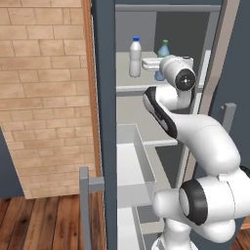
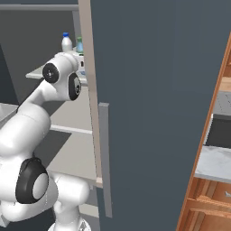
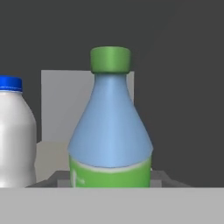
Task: Take the bottled waters from the counter and place them in the freezer to freeze. Close the freezer door after placing the bottles.
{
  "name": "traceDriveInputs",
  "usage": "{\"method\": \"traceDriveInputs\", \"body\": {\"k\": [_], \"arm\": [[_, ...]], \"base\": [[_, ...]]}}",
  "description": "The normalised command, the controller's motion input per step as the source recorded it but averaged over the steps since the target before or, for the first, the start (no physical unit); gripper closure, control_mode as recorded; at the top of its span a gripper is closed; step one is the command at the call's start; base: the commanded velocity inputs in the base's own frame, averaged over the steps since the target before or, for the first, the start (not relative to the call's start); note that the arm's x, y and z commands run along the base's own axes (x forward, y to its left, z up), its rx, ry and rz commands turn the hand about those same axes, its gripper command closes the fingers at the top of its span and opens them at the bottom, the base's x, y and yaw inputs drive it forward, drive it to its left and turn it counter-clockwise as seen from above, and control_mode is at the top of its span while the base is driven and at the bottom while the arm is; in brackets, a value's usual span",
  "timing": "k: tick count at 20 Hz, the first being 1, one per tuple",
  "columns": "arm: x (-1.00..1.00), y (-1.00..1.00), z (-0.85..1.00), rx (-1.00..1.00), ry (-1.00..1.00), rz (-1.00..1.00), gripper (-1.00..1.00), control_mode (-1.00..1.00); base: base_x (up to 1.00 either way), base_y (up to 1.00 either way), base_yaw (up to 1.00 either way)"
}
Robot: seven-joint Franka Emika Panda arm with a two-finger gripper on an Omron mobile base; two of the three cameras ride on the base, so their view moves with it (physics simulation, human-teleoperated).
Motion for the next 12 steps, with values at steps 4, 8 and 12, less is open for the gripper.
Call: {"method": "traceDriveInputs", "body": {"k": [4,8,12], "arm": [[0.0,0.0,0.0,0.0,0.0,0.0,-1.0,-1.0],[0.0,0.0,0.0,0.0,0.0,0.0,-1.0,-1.0],[0.0,0.0,0.0,0.0,0.0,0.0,-1.0,-1.0]], "base": [[0.0,0.0,0.0],[0.0,0.0,0.0],[0.0,0.0,0.0]]}}
